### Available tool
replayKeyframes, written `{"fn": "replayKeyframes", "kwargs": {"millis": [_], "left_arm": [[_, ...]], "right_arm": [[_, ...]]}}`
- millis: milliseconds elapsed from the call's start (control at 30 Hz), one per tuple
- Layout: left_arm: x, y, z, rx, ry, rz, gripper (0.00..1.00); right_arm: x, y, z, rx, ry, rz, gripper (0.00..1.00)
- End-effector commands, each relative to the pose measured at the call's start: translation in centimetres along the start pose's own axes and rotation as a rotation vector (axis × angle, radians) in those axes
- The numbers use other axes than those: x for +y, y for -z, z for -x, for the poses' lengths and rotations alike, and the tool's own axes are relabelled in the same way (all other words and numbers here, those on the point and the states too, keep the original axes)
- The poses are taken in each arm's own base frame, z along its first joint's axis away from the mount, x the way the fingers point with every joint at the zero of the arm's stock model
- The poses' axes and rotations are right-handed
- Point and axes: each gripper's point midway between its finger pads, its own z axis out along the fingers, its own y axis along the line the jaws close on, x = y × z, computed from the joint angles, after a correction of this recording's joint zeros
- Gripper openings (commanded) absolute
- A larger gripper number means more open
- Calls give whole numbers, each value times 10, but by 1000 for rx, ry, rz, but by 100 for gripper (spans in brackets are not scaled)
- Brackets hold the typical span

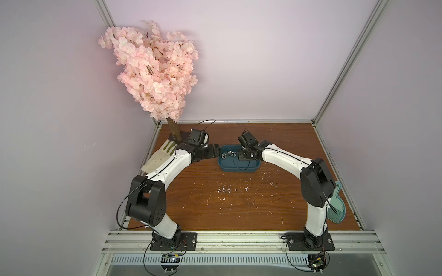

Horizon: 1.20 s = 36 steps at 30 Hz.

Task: Take out the wing nut from the storage box
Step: Place the wing nut at the center of the board.

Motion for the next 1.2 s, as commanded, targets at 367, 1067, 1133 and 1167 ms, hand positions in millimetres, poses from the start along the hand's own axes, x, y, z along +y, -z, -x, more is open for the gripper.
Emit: {"fn": "replayKeyframes", "kwargs": {"millis": [367,1067,1133,1167], "left_arm": [[9,22,-15,-48,-17,-12,100],[23,40,-51,-61,-8,-3,100],[23,41,-52,-62,-5,-4,100],[24,41,-53,-60,-3,-6,100]], "right_arm": [[31,54,-75,-13,-25,73,1],[62,27,-157,114,1,99,0],[63,26,-161,125,9,100,0],[64,26,-162,128,12,100,0]]}}
